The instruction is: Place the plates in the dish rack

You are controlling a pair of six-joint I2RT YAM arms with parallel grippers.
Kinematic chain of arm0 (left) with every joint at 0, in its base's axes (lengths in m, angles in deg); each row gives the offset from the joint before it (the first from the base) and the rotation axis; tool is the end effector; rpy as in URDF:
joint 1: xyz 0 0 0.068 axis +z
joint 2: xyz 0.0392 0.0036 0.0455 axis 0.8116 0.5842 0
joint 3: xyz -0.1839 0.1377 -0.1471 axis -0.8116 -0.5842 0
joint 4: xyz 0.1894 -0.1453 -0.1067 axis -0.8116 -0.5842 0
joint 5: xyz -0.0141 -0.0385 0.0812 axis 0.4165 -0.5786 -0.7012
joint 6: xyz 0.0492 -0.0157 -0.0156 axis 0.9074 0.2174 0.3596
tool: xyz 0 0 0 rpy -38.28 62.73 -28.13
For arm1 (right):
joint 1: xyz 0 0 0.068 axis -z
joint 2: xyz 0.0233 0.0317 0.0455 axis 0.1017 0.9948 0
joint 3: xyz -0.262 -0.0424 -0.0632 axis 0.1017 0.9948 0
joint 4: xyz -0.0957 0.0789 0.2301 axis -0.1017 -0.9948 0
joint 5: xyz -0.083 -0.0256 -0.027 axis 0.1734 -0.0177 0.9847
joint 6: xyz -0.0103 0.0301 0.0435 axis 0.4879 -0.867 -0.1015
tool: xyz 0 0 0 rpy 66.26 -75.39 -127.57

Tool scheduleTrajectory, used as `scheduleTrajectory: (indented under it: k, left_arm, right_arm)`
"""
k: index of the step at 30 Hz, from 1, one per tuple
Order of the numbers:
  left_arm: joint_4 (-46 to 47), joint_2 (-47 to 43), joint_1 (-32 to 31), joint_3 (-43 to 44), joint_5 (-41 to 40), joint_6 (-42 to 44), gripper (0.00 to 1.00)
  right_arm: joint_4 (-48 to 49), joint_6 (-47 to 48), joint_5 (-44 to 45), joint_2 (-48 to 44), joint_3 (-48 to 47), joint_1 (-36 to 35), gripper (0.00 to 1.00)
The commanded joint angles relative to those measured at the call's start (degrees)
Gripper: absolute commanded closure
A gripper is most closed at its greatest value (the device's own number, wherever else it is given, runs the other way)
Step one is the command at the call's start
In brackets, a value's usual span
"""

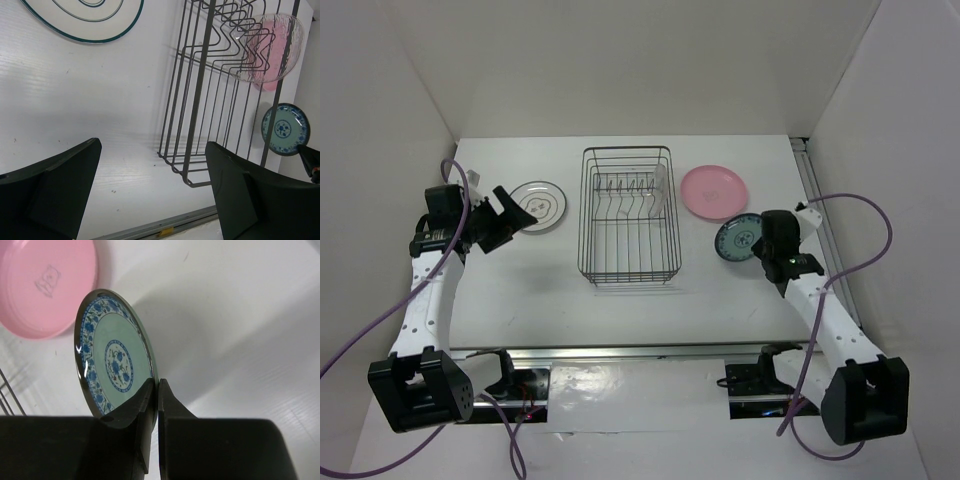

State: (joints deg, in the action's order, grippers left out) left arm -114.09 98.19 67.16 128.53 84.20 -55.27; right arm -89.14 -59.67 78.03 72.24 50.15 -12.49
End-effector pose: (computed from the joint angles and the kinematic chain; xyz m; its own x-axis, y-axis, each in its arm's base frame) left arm 0.2376 0.0393 0.3089 -0.5735 -0.6220 -0.5330 -0.2203 0.7438 -0.6310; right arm 0.2112 0.0102 0.2315 -0.4006 0.5219 -0.7531 0.5576 0.7911 0.2516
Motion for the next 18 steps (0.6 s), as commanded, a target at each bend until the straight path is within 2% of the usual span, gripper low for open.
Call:
scheduleTrajectory:
  k: [1, 3, 8, 11, 13, 14, 16, 18]
  left_arm:
    - [0.73, -0.61, 0.28, 0.37, 0.29, 0.06, 0.01]
    - [0.73, -0.62, 0.28, 0.37, 0.82, 0.06, 0.01]
    - [1.26, -0.62, 0.28, 0.37, 1.35, 0.06, 0.01]
    - [1.26, -0.09, 0.28, 0.37, 1.35, 0.06, 0.01]
    - [1.26, -0.09, 0.28, 0.37, 1.35, 0.06, 0.01]
    - [1.26, -0.09, 0.28, 0.37, 1.35, 0.06, 0.01]
    - [1.26, -0.09, 0.28, -0.15, 1.87, 0.06, 0.01]
    - [1.26, -0.09, 0.28, -0.15, 1.88, 0.06, 0.01]
  right_arm:
    - [-4.42, 0.18, 8.32, -2.58, -5.51, -2.04, 1.0]
    - [-6.26, 1.23, 11.13, -3.1, -8.14, -4.85, 1.0]
    - [-13.1, 1.24, 25.1, -1.88, -15.17, -13.8, 1.0]
    - [-16.28, 0.71, 33.6, 1.19, -22.03, -19.77, 1.0]
    - [-18.65, 3.94, 37.41, 5.14, -28.24, -22.95, 1.0]
    - [-20.23, 3.96, 42.56, 6.81, -30.63, -24.44, 1.0]
    - [-24.88, 2.82, 47.07, 11.19, -36.86, -28.93, 1.0]
    - [-24.9, 4.22, 50.43, 13.23, -40.13, -33.04, 1.0]
